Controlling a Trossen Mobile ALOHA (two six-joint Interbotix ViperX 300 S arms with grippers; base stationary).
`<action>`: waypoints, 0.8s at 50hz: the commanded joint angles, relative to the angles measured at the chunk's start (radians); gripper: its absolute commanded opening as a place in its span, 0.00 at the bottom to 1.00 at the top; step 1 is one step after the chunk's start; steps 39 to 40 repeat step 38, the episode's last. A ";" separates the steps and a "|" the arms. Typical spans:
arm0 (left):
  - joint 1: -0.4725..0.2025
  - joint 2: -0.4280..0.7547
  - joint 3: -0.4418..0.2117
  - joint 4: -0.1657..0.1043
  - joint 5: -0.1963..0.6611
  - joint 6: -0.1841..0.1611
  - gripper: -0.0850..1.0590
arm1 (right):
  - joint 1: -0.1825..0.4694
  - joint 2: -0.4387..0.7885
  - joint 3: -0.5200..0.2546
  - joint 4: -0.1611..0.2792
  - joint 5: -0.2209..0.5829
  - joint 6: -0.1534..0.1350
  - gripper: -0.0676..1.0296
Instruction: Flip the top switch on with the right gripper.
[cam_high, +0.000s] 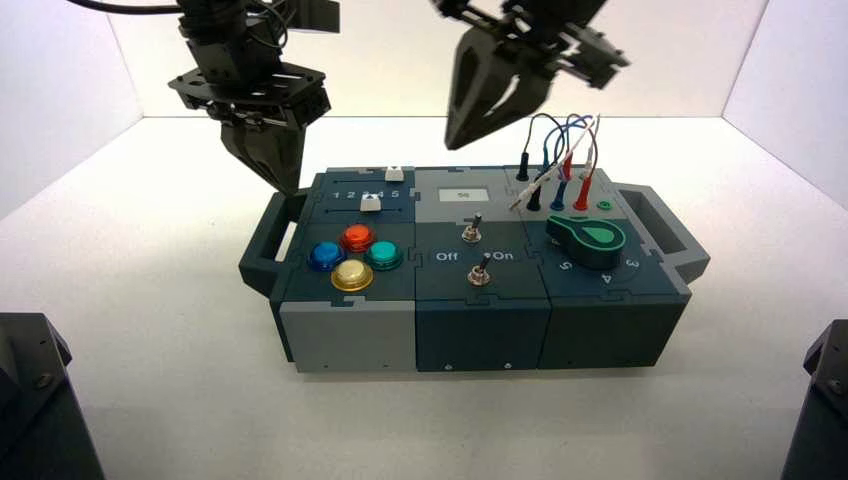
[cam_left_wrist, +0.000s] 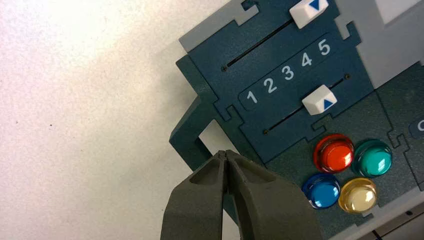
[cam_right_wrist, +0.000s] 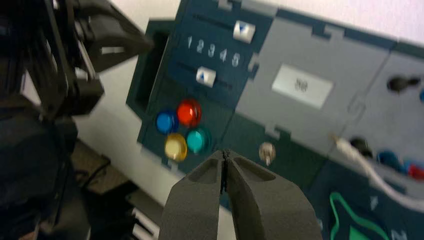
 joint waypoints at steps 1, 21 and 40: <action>-0.002 -0.046 -0.005 0.002 0.000 0.005 0.05 | 0.002 -0.048 0.038 0.003 0.026 0.006 0.04; -0.002 -0.147 -0.005 0.002 0.052 0.003 0.05 | 0.002 -0.187 0.176 0.006 0.054 0.006 0.04; -0.002 -0.175 0.008 0.006 0.048 -0.008 0.05 | 0.002 -0.190 0.193 0.002 0.049 -0.002 0.04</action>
